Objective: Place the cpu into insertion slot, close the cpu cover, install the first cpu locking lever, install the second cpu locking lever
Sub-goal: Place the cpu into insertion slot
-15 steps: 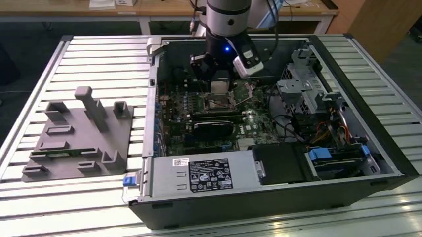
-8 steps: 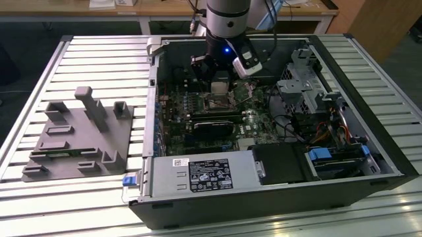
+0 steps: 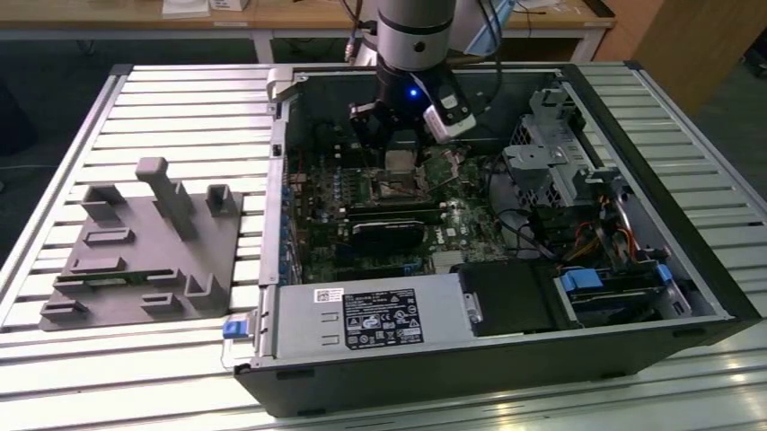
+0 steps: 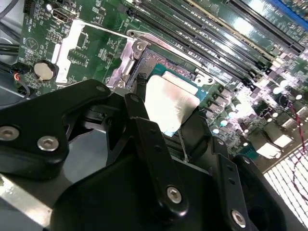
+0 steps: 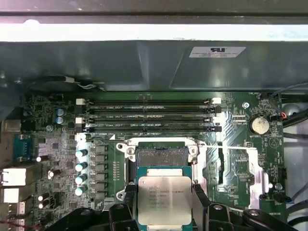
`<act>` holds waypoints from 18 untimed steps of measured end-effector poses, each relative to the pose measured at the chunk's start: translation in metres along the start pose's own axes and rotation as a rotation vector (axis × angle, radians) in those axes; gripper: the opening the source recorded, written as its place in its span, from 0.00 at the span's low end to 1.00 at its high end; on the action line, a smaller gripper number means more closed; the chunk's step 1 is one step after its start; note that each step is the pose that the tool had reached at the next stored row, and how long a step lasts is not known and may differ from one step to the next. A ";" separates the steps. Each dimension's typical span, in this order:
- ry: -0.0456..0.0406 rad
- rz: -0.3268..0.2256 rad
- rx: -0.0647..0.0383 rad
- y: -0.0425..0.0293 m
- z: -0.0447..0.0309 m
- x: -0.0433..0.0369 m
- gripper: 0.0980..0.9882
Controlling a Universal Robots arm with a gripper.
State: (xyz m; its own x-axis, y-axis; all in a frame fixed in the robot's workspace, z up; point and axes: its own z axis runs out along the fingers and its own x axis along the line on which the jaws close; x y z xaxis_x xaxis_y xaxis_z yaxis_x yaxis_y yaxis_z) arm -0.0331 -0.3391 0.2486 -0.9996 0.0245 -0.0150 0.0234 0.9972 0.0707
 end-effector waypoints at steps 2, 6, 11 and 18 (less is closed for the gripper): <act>0.0001 0.000 0.003 0.0005 0.0032 -0.0001 0.49; 0.0001 0.000 0.006 0.0007 0.0067 0.0000 0.49; -0.0001 0.001 0.006 0.0007 0.0067 0.0000 0.49; -0.0071 0.104 0.011 0.0006 0.0076 -0.0001 0.49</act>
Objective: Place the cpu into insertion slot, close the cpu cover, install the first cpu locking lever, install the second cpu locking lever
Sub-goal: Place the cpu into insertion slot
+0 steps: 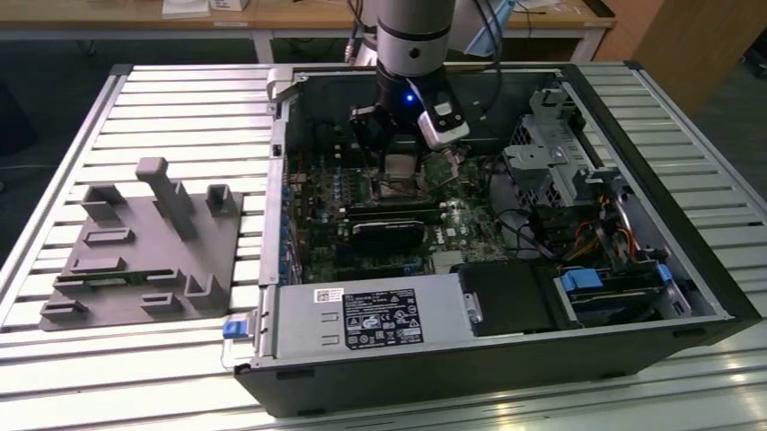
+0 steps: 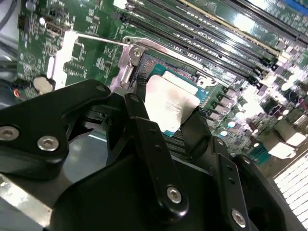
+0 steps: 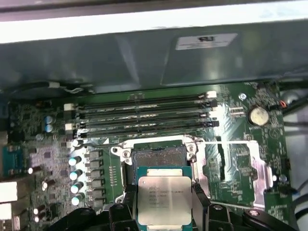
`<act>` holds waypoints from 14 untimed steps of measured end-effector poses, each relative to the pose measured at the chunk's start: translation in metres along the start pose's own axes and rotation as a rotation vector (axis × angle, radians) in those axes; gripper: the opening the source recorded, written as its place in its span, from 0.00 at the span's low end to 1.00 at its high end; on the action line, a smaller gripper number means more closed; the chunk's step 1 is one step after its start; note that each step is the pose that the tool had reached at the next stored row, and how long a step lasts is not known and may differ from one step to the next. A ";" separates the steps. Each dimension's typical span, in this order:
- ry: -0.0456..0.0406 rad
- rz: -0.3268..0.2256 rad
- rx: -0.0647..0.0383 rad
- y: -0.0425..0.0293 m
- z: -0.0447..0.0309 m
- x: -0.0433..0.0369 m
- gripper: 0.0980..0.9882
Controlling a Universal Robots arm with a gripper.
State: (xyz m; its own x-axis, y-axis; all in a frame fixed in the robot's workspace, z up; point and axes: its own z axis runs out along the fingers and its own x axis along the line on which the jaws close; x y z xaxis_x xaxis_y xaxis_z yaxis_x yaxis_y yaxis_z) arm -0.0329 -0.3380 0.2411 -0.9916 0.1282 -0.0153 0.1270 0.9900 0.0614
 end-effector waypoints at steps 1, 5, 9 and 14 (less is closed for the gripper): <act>-0.0011 0.017 0.001 0.0000 0.0001 0.0000 0.49; -0.0056 0.086 0.002 0.0000 0.0004 0.0000 0.49; -0.0098 0.150 0.004 0.0000 0.0007 0.0000 0.49; -0.0148 0.222 0.008 -0.0001 0.0010 0.0000 0.49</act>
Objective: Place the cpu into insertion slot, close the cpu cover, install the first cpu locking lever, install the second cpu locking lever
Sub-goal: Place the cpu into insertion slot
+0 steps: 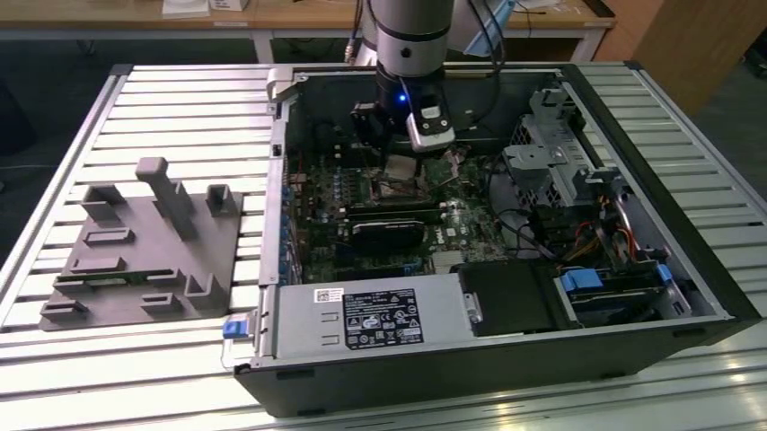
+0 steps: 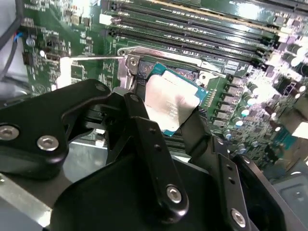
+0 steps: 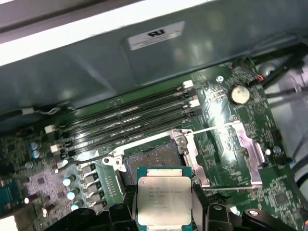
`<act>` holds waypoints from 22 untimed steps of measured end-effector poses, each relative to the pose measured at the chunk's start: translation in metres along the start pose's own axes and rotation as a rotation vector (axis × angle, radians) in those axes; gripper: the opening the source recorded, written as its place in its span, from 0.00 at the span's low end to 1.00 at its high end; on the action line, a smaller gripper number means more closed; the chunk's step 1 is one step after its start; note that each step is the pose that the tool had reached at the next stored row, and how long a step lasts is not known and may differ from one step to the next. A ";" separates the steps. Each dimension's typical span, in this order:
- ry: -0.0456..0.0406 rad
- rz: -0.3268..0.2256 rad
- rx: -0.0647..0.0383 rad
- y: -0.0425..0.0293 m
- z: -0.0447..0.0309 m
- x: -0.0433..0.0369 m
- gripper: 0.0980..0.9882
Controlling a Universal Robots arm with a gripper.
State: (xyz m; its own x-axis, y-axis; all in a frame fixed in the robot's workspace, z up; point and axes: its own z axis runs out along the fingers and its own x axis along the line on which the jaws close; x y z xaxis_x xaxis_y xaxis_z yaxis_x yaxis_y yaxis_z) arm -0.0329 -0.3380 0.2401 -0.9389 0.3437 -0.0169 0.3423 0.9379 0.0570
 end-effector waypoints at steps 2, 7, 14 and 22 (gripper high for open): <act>-0.0022 0.027 0.002 0.0000 0.0001 0.0000 0.49; -0.0072 0.093 0.006 0.0000 0.0003 0.0000 0.49; -0.0152 0.191 0.009 0.0000 0.0007 0.0000 0.49; -0.0229 0.327 0.012 -0.0001 0.0014 0.0000 0.49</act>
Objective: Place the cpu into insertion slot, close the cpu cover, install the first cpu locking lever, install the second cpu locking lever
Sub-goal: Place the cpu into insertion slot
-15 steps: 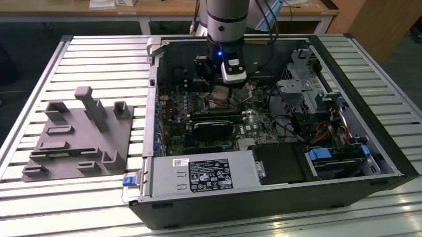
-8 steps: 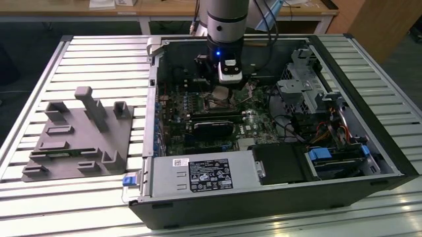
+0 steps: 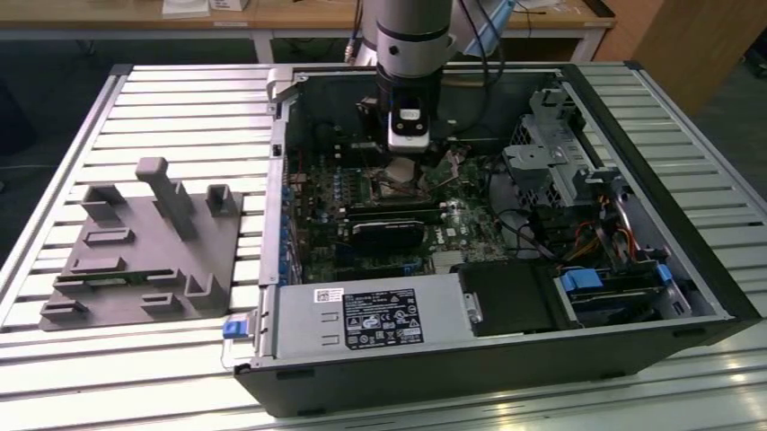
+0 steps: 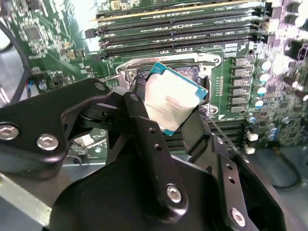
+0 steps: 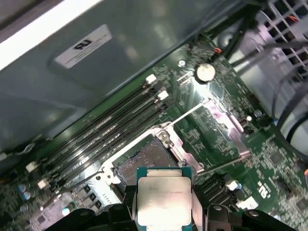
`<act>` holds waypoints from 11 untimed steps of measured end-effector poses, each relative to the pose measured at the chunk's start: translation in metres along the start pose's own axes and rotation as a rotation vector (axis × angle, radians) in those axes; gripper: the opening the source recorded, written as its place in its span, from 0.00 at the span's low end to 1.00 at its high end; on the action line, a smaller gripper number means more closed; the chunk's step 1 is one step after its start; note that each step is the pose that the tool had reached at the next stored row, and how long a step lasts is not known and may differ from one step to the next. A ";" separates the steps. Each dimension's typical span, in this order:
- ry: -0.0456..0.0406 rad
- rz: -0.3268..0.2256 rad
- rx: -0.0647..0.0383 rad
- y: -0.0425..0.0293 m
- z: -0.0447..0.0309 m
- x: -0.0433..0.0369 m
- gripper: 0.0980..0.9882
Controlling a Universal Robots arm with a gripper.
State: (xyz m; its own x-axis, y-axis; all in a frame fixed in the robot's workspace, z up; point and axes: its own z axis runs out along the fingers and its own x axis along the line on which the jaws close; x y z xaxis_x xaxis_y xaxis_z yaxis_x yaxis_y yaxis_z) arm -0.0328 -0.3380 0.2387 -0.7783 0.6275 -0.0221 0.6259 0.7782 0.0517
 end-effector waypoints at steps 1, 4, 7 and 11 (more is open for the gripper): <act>-0.0009 0.018 0.000 0.0000 0.0001 0.0000 0.49; -0.0038 0.073 0.002 0.0000 0.0005 0.0000 0.49; -0.0066 0.127 0.003 0.0000 0.0010 0.0000 0.49; -0.0104 0.201 0.005 -0.0001 0.0016 0.0000 0.49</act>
State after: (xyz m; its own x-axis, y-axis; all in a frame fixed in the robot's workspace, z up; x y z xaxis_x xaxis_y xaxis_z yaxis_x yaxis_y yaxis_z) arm -0.0329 -0.3380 0.2371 -0.6374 0.7702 -0.0221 0.7687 0.6375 0.0517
